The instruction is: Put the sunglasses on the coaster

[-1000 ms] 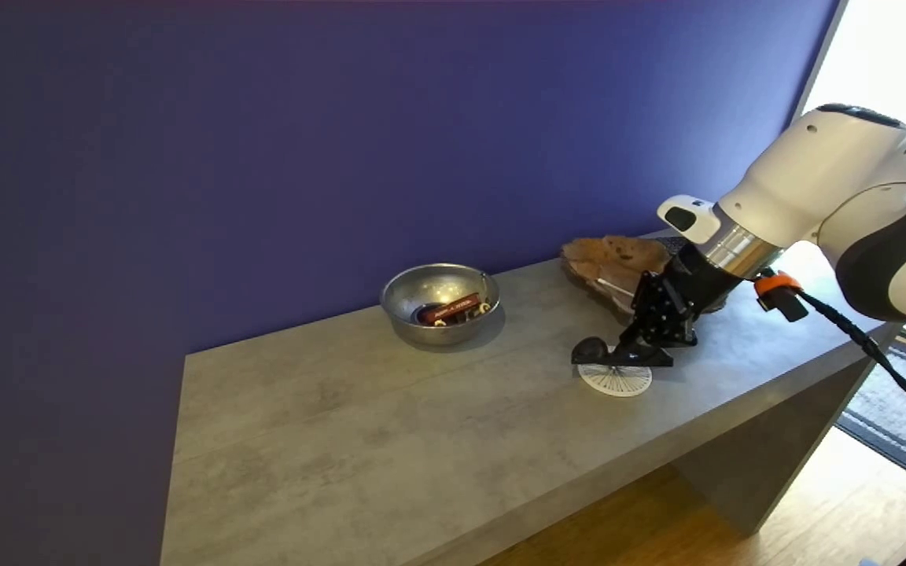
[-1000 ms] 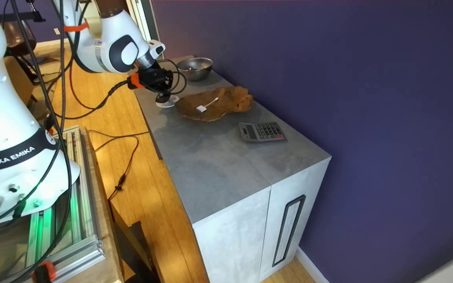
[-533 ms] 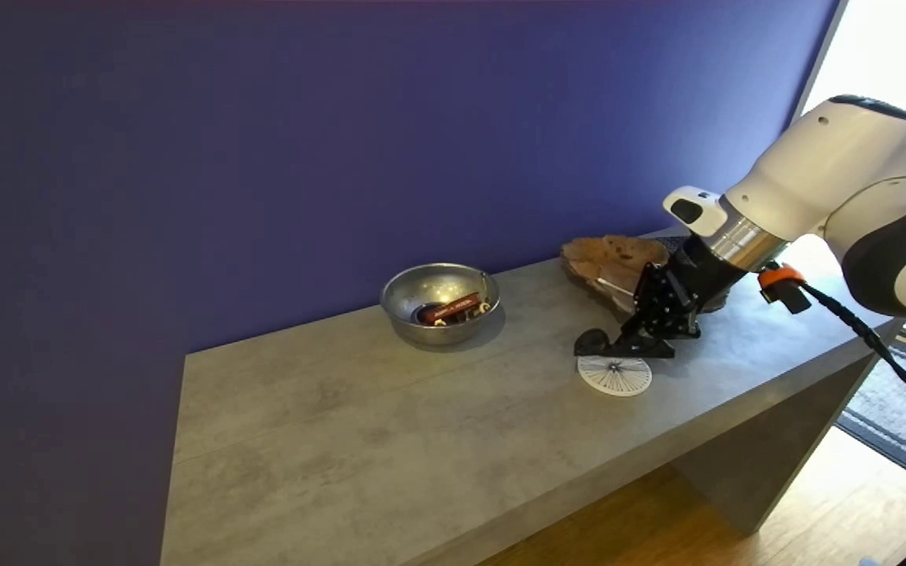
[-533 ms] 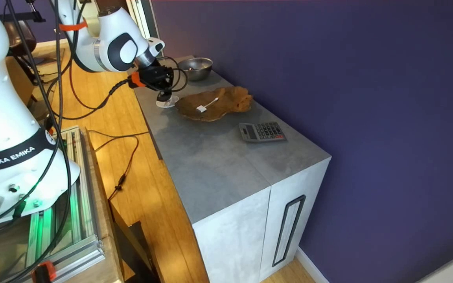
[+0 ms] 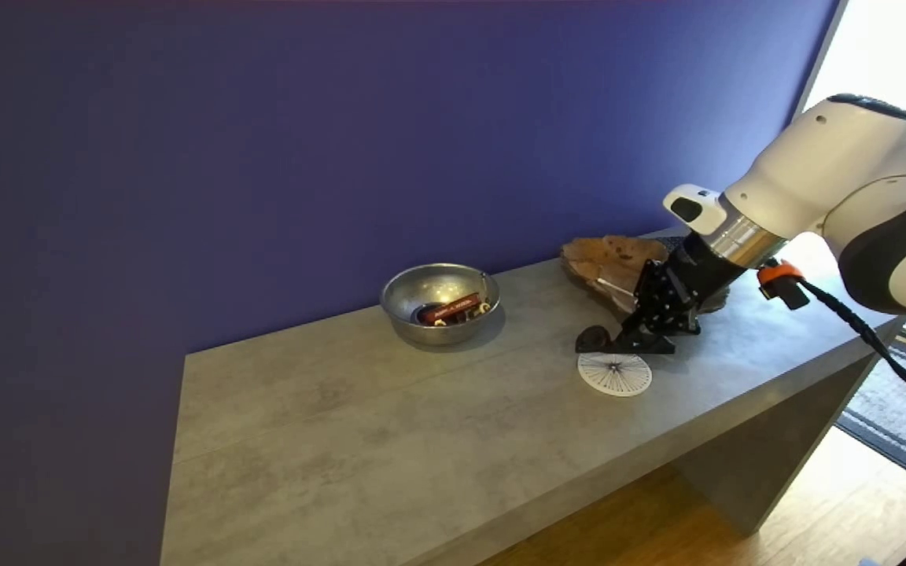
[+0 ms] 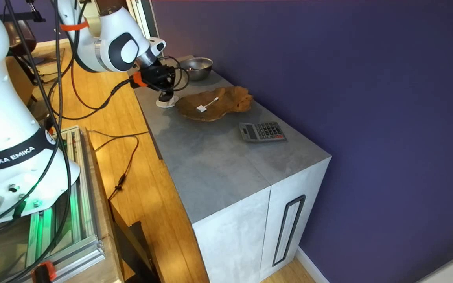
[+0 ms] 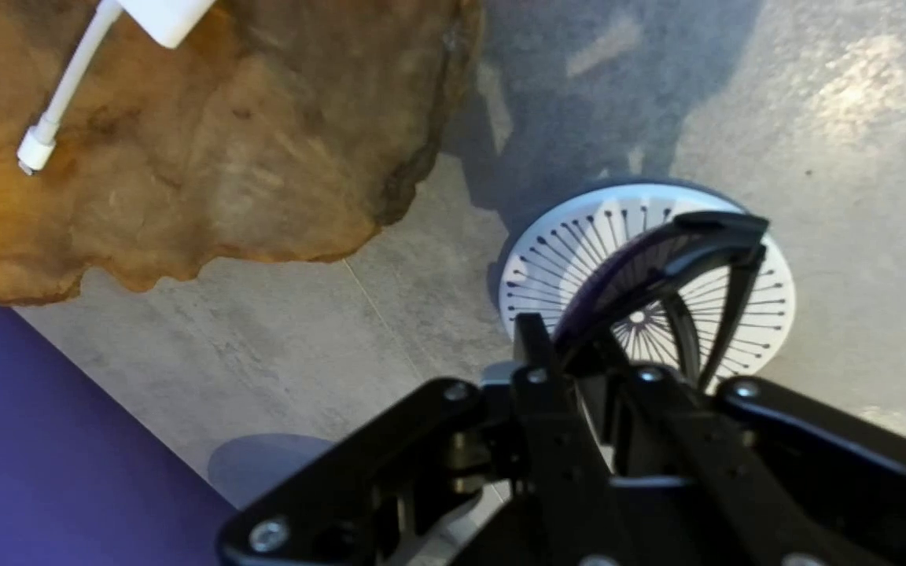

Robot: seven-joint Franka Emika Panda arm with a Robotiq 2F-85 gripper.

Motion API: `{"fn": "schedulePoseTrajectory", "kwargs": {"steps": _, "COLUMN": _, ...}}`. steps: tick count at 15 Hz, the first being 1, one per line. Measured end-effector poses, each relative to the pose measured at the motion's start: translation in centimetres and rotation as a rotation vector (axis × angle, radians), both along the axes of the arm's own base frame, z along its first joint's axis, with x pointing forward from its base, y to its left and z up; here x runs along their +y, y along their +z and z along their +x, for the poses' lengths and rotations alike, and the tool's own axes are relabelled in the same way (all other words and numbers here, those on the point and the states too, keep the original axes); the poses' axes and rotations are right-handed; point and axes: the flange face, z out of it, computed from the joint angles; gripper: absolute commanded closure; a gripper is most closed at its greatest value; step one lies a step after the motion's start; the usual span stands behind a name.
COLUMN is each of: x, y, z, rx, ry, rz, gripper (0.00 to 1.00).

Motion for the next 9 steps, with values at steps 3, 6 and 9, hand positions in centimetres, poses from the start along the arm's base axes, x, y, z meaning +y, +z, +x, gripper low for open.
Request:
{"fn": "schedulePoseTrajectory", "kwargs": {"steps": 3, "x": 0.3, "y": -0.1, "z": -0.3, "rx": 0.003, "ry": 0.014, "rz": -0.005, "gripper": 0.97}}
{"fn": "schedulePoseTrajectory", "kwargs": {"steps": 6, "x": 0.8, "y": -0.3, "z": -0.6, "rx": 0.008, "ry": 0.027, "rz": -0.01, "gripper": 0.97}}
{"fn": "schedulePoseTrajectory", "kwargs": {"steps": 9, "x": 1.1, "y": -0.5, "z": -0.6, "rx": 0.008, "ry": 0.034, "rz": -0.012, "gripper": 0.6}}
